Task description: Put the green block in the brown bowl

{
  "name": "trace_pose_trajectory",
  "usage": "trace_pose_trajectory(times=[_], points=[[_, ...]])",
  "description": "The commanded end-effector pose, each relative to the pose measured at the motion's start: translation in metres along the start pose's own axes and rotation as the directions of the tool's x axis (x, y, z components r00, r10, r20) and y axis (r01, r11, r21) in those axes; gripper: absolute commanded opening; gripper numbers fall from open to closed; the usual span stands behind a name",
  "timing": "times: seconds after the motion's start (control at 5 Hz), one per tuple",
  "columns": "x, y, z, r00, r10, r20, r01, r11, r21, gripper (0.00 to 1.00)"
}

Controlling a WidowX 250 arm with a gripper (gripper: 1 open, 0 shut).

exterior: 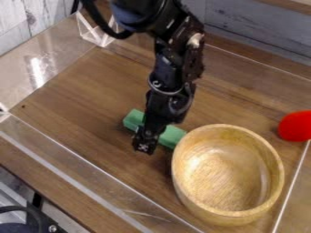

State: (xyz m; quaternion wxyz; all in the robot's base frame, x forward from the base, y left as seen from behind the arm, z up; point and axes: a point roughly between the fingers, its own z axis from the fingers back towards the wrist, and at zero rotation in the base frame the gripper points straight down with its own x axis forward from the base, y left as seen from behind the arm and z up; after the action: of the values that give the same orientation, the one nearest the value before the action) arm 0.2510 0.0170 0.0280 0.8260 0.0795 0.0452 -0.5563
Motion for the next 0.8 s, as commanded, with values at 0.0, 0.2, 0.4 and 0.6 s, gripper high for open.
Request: trace_pose_trajectory(times=[0.0,0.2,0.4,0.6], points=[[-0.001,0.013,0.003,1.000,-0.008,0.015,0.008,1.000,0.022,1.00],[-0.009,0.018,-0.009,1.000,-0.002,0.022,0.002,1.000,0.028,1.00],[-0.017,0.022,-0.013,1.000,-0.003,0.026,0.002,1.000,0.028,1.00],[-0.024,0.026,-0.012,0.999,0.016,0.030,-0.017,0.999,0.030,0.00]])
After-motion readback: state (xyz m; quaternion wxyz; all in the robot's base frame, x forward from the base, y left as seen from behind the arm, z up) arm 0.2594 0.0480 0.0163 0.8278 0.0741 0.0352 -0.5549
